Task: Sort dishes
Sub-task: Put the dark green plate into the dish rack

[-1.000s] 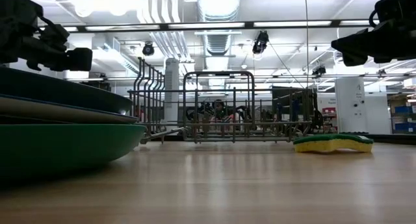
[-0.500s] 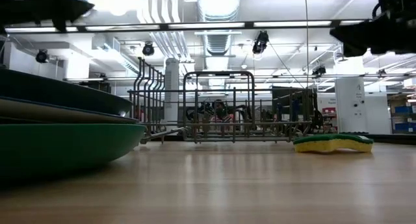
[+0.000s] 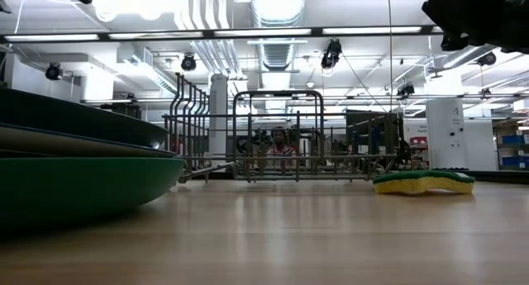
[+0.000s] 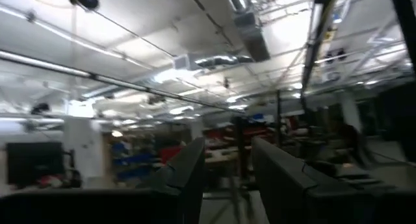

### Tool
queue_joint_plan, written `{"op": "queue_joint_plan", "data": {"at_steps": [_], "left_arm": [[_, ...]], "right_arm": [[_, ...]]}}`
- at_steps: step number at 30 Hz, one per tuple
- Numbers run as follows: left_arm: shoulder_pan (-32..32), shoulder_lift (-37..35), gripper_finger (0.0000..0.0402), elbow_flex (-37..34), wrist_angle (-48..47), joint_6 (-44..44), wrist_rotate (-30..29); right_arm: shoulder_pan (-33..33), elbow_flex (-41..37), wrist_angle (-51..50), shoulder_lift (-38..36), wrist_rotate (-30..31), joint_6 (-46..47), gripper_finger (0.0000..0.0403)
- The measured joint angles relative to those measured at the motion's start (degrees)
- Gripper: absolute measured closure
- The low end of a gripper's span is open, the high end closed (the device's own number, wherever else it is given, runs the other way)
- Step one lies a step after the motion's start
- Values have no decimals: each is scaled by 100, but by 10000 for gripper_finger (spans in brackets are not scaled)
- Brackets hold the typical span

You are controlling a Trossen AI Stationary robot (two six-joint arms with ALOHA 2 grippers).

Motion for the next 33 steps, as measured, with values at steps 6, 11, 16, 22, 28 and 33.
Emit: {"op": "queue_joint_plan", "data": {"at_steps": [6, 11, 16, 22, 28, 33], "left_arm": [[-283, 387, 285, 351, -285, 350, 387], [-312, 366, 285, 890, -1860, 929, 408], [-398, 278, 285, 881, -2389, 1170, 405], [-605, 184, 285, 487, -2415, 1290, 405], [-845, 160, 285, 336, -2336, 1070, 398], [-895, 176, 285, 422, -2307, 630, 399]], "right_arm": [[0, 0, 116, -2, 0, 32, 351], [1, 0, 117, -2, -2, 37, 352], [2, 0, 335, -2, 12, 332, 343], [15, 275, 444, 328, 490, 1264, 351], [15, 1188, 281, 1630, 414, 1135, 364], [11, 2426, -517, 3175, 717, 1044, 364]]}}
